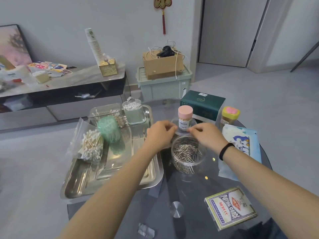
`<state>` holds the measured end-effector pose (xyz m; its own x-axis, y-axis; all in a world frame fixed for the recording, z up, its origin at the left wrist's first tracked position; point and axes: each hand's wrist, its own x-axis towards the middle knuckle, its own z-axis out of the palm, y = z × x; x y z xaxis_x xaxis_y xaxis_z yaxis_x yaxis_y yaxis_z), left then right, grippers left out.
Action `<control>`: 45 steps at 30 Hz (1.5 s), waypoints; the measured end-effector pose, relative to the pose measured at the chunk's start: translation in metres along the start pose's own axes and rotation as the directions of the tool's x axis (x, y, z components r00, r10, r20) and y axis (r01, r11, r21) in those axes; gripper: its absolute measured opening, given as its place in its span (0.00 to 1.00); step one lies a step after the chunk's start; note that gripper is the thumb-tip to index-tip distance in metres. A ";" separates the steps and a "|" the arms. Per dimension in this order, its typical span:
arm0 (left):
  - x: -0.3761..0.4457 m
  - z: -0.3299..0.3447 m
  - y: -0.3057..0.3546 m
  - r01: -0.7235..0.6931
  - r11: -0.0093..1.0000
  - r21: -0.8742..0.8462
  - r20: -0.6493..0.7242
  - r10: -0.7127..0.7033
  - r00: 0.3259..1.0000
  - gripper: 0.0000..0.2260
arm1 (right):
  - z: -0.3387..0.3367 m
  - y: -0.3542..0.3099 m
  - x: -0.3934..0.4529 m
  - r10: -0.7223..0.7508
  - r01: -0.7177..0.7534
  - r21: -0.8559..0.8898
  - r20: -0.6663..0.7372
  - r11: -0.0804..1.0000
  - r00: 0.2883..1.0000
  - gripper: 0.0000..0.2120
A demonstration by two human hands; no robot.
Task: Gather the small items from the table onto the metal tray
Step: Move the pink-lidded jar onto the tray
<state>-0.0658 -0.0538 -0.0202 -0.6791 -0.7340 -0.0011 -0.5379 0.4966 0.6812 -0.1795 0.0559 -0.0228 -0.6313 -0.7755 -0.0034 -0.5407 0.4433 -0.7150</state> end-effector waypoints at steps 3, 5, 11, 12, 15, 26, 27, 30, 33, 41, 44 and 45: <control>0.026 0.006 0.013 -0.015 0.999 -0.048 -0.045 0.013 0.999 0.19 | -0.001 0.002 0.005 -0.010 0.012 0.068 -0.039 0.998 0.999 0.12; 0.039 0.012 0.024 -0.077 0.993 -0.089 -0.013 0.076 0.997 0.26 | -0.001 0.003 0.006 -0.004 0.005 0.048 -0.015 0.999 1.000 0.14; 0.055 0.028 0.031 -0.096 0.984 -0.151 0.015 0.099 0.995 0.26 | -0.013 0.005 0.006 0.080 -0.091 0.024 0.281 0.996 0.956 0.16; 0.053 0.027 0.031 -0.099 0.980 -0.174 -0.015 0.098 0.995 0.25 | -0.015 0.004 0.005 0.069 -0.078 0.016 0.314 0.997 0.947 0.16; 0.041 0.014 0.029 -0.113 0.961 -0.251 -0.129 0.083 0.988 0.25 | -0.013 0.003 0.003 0.017 -0.017 -0.001 0.301 1.000 0.953 0.15; -0.037 -0.056 -0.032 0.030 0.977 -0.213 -0.347 -0.104 0.932 0.24 | -0.007 -0.019 -0.002 -0.118 0.115 -0.065 -0.045 0.991 0.992 0.19; -0.042 -0.058 -0.041 0.062 0.978 -0.201 -0.345 -0.129 0.930 0.24 | -0.005 -0.023 -0.006 -0.125 0.119 -0.087 -0.068 0.989 0.990 0.20; -0.055 -0.063 -0.069 0.175 0.965 -0.195 -0.363 -0.237 0.901 0.25 | 0.009 -0.035 -0.014 -0.133 0.130 -0.051 -0.057 0.990 0.989 0.20; -0.061 -0.065 -0.083 0.220 0.952 -0.212 -0.405 -0.290 0.867 0.26 | 0.019 -0.041 -0.020 -0.100 0.101 0.028 -0.032 0.995 0.994 0.19; -0.065 -0.073 -0.086 0.272 0.947 -0.169 -0.477 -0.320 0.818 0.29 | 0.024 -0.043 -0.028 -0.031 0.033 0.083 -0.028 0.996 0.999 0.17; -0.066 -0.070 -0.079 0.284 0.958 -0.051 -0.519 -0.268 0.811 0.29 | 0.024 -0.041 -0.028 -0.042 0.044 0.050 -0.026 0.998 0.999 0.18; -0.067 -0.068 -0.074 0.278 0.960 0.030 -0.547 -0.217 0.809 0.28 | 0.024 -0.041 -0.028 -0.048 0.050 0.048 -0.034 0.998 0.998 0.17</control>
<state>0.0538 -0.0734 -0.0207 -0.1595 -0.9546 0.2518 -0.7200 0.2870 0.6318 -0.1266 0.0487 -0.0106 -0.6227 -0.7806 0.0547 -0.5441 0.3817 -0.7472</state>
